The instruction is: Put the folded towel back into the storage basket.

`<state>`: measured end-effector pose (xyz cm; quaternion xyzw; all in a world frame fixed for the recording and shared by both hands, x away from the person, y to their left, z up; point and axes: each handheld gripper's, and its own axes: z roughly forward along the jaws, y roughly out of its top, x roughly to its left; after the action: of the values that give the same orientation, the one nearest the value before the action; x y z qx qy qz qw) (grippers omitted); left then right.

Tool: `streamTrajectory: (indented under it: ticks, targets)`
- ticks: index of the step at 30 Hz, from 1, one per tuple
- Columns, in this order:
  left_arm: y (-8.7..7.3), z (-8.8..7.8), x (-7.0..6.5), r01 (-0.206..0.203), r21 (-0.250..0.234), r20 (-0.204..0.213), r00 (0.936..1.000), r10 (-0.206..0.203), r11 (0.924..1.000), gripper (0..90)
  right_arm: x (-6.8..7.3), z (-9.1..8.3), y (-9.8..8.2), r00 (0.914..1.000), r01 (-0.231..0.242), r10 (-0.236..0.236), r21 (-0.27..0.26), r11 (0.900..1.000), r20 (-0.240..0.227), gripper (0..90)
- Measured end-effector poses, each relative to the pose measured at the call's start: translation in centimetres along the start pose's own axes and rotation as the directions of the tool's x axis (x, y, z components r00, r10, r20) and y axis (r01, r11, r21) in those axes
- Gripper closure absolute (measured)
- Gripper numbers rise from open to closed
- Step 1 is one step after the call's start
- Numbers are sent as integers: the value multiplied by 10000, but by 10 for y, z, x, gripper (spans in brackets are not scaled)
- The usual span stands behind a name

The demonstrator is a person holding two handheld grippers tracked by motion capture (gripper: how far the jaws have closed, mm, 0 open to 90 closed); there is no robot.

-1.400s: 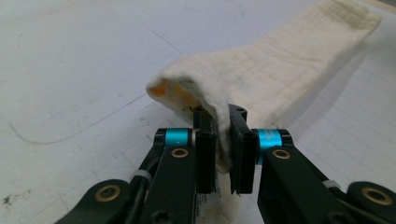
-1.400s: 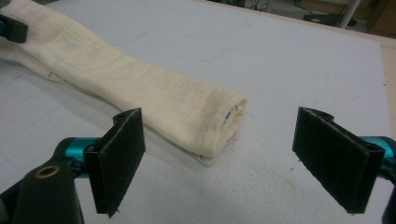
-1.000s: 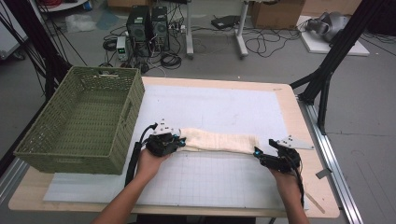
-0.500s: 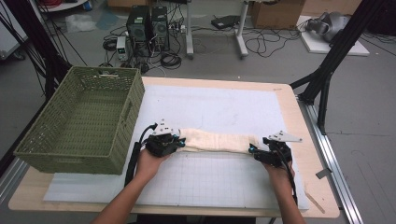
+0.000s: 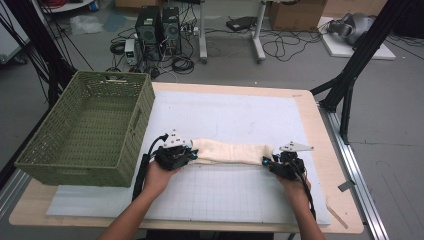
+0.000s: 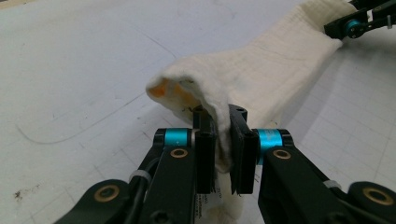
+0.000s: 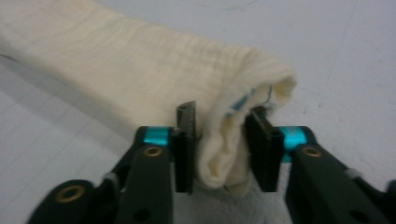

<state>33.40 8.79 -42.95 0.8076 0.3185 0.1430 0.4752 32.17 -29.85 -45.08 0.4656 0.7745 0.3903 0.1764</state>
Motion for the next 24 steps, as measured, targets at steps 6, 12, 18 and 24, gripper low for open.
streamTrajectory:
  ticks: [6, 12, 18, 24]
  targets:
    - [-3, -3, -1, -61, -2, 17, 10000, 61, 10000, 822, 3, -1, 2, 9989, 472, -472, 94, 9988, 1, 795]
    - [-4, -11, -6, -109, -318, 178, 9998, 115, 9994, 824, 1, -5, 2, 9984, 572, -571, -85, 9983, 41, 804]
    - [-4, -19, -10, -132, -852, 404, 9990, 166, 9963, 823, -2, -10, 2, 9975, 669, -681, -559, 9962, -201, 804]
    - [-5, -29, -14, -283, -1216, 393, 9987, 333, 9922, 823, -4, -17, 3, 9952, 871, -917, -1178, 9892, -343, 804]
